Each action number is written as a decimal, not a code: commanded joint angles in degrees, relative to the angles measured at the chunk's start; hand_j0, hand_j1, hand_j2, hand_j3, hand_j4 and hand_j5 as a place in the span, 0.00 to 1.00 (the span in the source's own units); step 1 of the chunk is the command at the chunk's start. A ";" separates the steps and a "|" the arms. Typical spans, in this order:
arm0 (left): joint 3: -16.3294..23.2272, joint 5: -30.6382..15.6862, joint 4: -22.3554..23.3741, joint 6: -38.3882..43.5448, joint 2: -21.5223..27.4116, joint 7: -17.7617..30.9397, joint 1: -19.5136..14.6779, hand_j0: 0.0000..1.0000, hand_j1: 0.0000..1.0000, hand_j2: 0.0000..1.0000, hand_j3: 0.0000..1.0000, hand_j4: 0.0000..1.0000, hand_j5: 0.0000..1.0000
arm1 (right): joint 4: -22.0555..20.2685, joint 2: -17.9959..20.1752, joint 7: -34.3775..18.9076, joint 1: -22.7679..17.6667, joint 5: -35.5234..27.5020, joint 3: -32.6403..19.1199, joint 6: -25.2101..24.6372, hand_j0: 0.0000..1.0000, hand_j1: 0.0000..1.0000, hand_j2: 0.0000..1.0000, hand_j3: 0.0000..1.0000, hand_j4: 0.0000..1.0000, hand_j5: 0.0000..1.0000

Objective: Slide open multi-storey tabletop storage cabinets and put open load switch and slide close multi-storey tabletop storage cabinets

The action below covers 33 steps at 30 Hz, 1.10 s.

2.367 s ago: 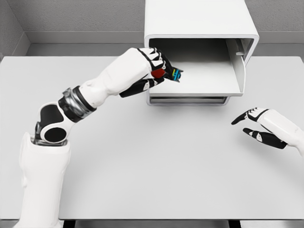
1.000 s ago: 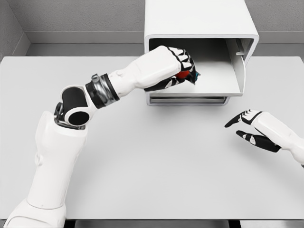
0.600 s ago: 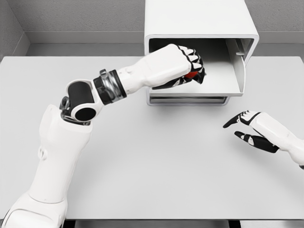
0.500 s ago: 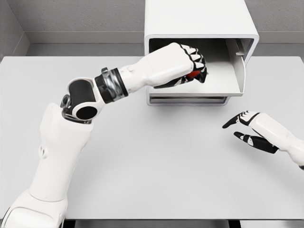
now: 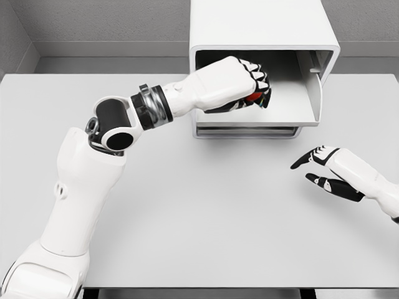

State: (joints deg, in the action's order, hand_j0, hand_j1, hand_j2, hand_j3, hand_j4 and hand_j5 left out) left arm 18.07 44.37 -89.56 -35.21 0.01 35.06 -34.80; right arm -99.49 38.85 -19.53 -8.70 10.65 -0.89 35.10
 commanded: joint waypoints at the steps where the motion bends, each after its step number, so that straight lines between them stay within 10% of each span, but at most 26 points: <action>1: -0.05 0.19 0.35 0.21 -0.01 -0.06 0.09 0.43 0.43 0.43 0.43 0.43 0.43 | 0.00 0.09 0.02 0.00 -0.54 -0.08 -0.10 0.58 0.58 0.58 0.58 0.58 0.58; 33: -0.22 0.81 -0.88 0.21 -0.01 -0.06 0.09 0.86 0.86 0.86 0.86 0.86 0.86 | -0.09 0.00 0.02 -0.26 -0.81 -0.08 -0.10 0.58 0.58 0.58 0.58 0.58 0.58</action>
State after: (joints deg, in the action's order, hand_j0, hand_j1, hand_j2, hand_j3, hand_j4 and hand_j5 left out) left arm 17.94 45.55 -89.97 -35.17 0.00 35.04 -34.72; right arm -99.55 38.79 -19.53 -8.96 10.40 -0.96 35.10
